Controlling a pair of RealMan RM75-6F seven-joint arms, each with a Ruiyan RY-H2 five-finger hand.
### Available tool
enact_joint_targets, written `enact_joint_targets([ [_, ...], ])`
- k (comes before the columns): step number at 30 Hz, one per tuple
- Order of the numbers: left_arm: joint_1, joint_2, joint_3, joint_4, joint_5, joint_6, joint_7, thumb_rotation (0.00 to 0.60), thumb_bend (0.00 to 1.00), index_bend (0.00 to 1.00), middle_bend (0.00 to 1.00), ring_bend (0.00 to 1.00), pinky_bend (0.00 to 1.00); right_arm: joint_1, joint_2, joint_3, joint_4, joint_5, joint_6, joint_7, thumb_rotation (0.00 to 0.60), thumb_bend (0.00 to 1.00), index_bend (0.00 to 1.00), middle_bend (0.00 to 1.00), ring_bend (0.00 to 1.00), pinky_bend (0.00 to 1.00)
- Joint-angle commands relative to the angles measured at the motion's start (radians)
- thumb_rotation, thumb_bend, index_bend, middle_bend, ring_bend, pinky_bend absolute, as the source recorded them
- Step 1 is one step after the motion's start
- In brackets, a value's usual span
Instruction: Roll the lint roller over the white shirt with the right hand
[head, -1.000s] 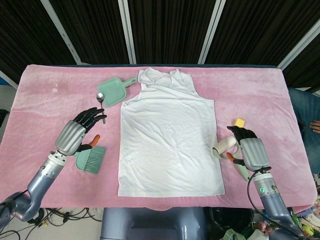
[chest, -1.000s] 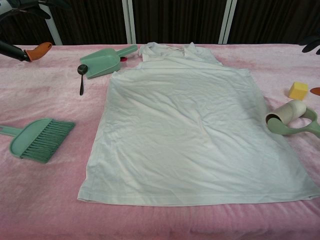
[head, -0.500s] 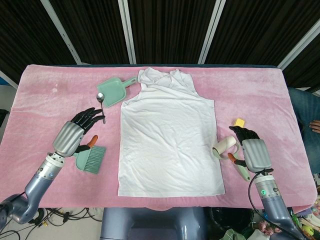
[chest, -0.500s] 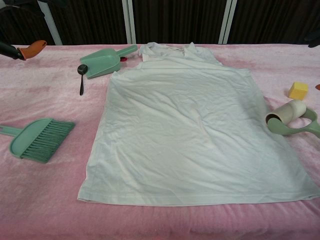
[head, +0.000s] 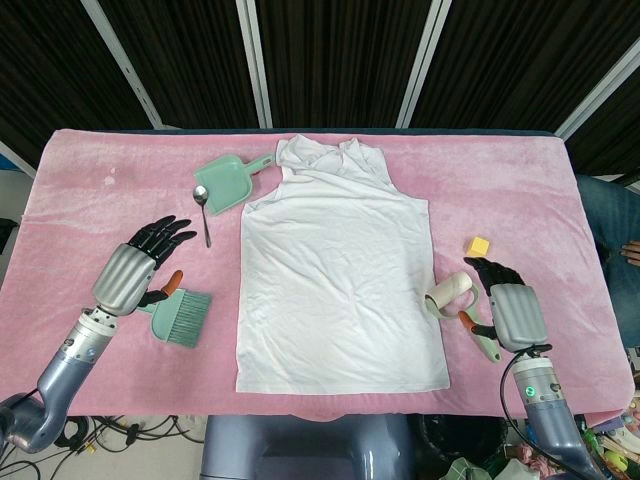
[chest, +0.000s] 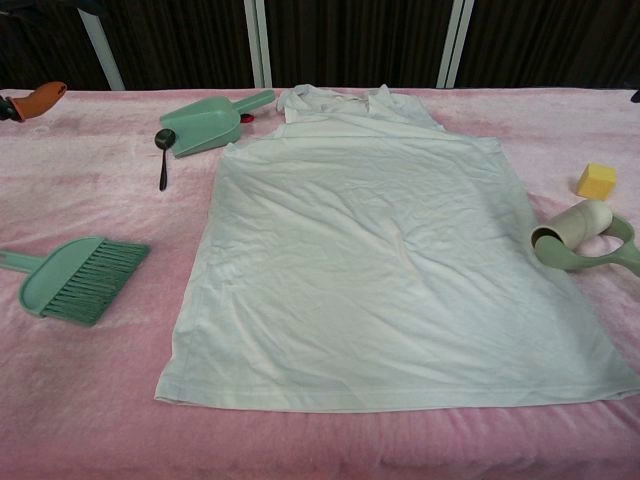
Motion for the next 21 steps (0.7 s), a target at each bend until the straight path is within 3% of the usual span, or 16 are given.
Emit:
enact_joint_targets([
  [1, 0.015, 0.013, 0.005, -0.011, -0.006, 0.014, 0.013, 0.6, 0.46, 0.17, 0.11, 0.05, 0.18, -0.003, 0.014, 0.002, -0.015, 0.023, -0.004, 0.0, 0.6, 0.16, 0.19, 0.18, 0.19, 0.21],
  [8, 0.169, 0.093, 0.057, -0.13, -0.09, 0.107, 0.259, 0.6, 0.46, 0.19, 0.11, 0.05, 0.14, -0.064, 0.106, 0.013, -0.152, 0.2, 0.038, -0.01, 0.6, 0.16, 0.16, 0.18, 0.2, 0.21],
  [14, 0.272, 0.139, 0.094, -0.165, -0.191, 0.133, 0.238, 0.6, 0.47, 0.19, 0.1, 0.05, 0.12, -0.124, 0.155, -0.023, -0.228, 0.273, 0.073, -0.003, 0.6, 0.16, 0.16, 0.26, 0.22, 0.21],
  [21, 0.326, 0.124, 0.072, -0.111, -0.274, 0.167, 0.239, 0.6, 0.46, 0.19, 0.1, 0.05, 0.12, -0.163, 0.106, -0.075, -0.232, 0.318, 0.118, -0.047, 0.6, 0.15, 0.17, 0.29, 0.24, 0.21],
])
